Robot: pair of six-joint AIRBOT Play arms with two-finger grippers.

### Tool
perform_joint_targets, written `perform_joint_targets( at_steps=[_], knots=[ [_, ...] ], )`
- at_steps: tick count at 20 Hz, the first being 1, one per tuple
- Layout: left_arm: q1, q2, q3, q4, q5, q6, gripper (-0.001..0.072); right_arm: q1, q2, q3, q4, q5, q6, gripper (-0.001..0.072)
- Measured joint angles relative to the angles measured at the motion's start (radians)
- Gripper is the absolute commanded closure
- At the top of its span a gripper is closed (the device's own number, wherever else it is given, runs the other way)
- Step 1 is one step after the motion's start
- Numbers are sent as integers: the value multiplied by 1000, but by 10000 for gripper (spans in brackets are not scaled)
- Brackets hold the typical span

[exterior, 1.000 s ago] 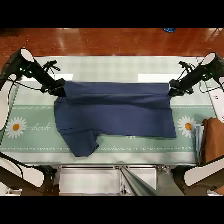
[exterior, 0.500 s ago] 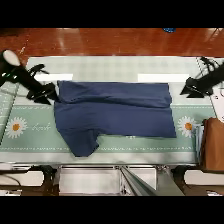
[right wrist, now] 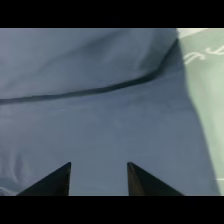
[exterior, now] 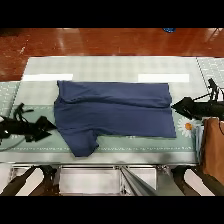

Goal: Fold the shirts.

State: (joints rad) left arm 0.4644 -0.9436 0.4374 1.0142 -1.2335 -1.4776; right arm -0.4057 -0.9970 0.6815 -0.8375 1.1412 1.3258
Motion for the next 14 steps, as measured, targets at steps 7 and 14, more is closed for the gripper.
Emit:
perform_joint_targets(
  at_steps=[7, 14],
  knots=[
    [-132, 40, -191, -161, 143, 35, 425, -248, 43, -40, -7, 94, 5, 300],
    [-299, -11, -215, -233, 274, 52, 692, -346, 48, -194, -224, 207, 56, 300]
  ],
)
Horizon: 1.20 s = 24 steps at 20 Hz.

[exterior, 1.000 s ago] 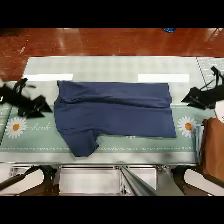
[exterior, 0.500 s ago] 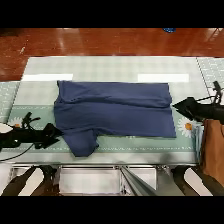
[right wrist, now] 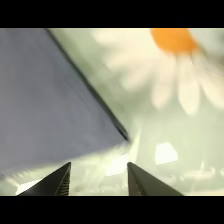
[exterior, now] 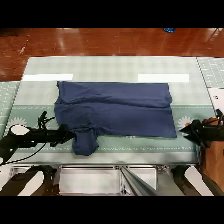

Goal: Fold the shirts.

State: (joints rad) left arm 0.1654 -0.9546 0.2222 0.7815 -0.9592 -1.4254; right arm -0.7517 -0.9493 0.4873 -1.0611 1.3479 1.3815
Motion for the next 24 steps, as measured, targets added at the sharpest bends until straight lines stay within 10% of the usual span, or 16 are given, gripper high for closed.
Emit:
perform_joint_targets(
  at_steps=[12, 16, 24],
  knots=[
    [-24, -12, 1, -25, 28, 4, 691, 47, -146, -77, 130, -98, -60, 310],
    [-25, -12, 18, -3, 31, 4, 691, 164, -240, -43, 256, -204, -117, 686],
    [3, -34, 318, 82, -6, 24, 691, 275, -281, 161, 282, -117, -185, 687]
  ],
)
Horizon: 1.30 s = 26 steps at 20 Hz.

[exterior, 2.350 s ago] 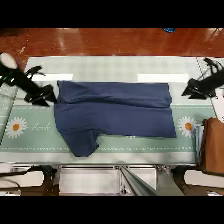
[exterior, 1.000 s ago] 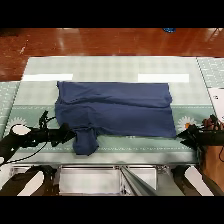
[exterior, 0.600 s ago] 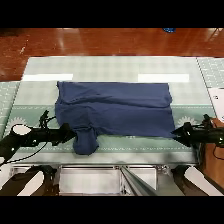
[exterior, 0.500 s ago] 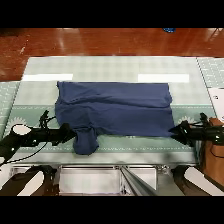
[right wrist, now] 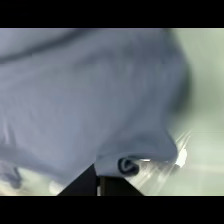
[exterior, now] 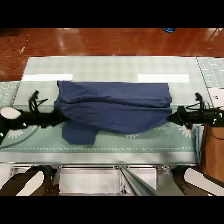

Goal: Fold the shirts.

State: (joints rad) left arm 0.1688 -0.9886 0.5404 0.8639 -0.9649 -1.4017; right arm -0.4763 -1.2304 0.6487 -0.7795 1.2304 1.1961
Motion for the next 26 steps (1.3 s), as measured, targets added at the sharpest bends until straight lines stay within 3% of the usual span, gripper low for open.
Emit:
perform_joint_targets(
  at_steps=[6, 16, 17, 18, 19, 24, 26],
  knots=[
    [22, -234, 331, -14, -26, 3, 691, 32, -91, 215, 72, -10, -3, 687],
    [-4, -766, 928, -127, -162, -39, 690, 107, -435, 603, 125, -70, 66, 686],
    [-5, -797, 953, -130, -166, -44, 613, 108, -459, 622, 136, -76, 69, 615],
    [-5, -824, 973, -132, -172, -45, 370, 109, -482, 636, 141, -85, 74, 370],
    [-6, -848, 988, -132, -179, -46, 200, 111, -498, 645, 147, -101, 74, 303],
    [44, -900, 1083, -105, -333, -39, 200, 65, -499, 682, 148, -136, 66, 303],
    [96, -880, 1130, -29, -436, -83, 200, 21, -458, 687, 109, -133, 66, 303]
  ],
)
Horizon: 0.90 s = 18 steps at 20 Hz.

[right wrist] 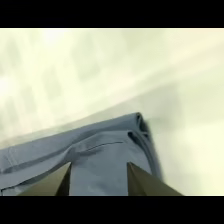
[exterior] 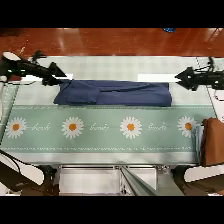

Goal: Fold the shirts.

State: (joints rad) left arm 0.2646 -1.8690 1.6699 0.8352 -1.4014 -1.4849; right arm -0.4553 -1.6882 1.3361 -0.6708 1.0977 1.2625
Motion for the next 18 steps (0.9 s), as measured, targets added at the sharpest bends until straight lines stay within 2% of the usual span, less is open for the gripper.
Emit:
perform_joint_targets(
  at_steps=[3, 6, 11, 16, 17, 18],
  knots=[
    [58, 115, -11, 192, -37, -66, 200, -47, 54, -23, -137, 20, 45, 303],
    [54, 309, -163, 291, 87, -94, 199, -54, 77, -99, -217, 14, 97, 303],
    [-94, 629, -523, 335, 344, -112, 199, 0, 63, -181, -185, -61, 103, 303],
    [-253, 712, -658, 345, 466, -116, 200, 79, -3, -197, -73, -72, 63, 304],
    [-273, 713, -666, 345, 488, -116, 200, 101, -15, -197, -50, -71, 56, 314],
    [-293, 712, -674, 340, 506, -116, 200, 123, -23, -196, -39, -71, 49, 421]
  ],
)
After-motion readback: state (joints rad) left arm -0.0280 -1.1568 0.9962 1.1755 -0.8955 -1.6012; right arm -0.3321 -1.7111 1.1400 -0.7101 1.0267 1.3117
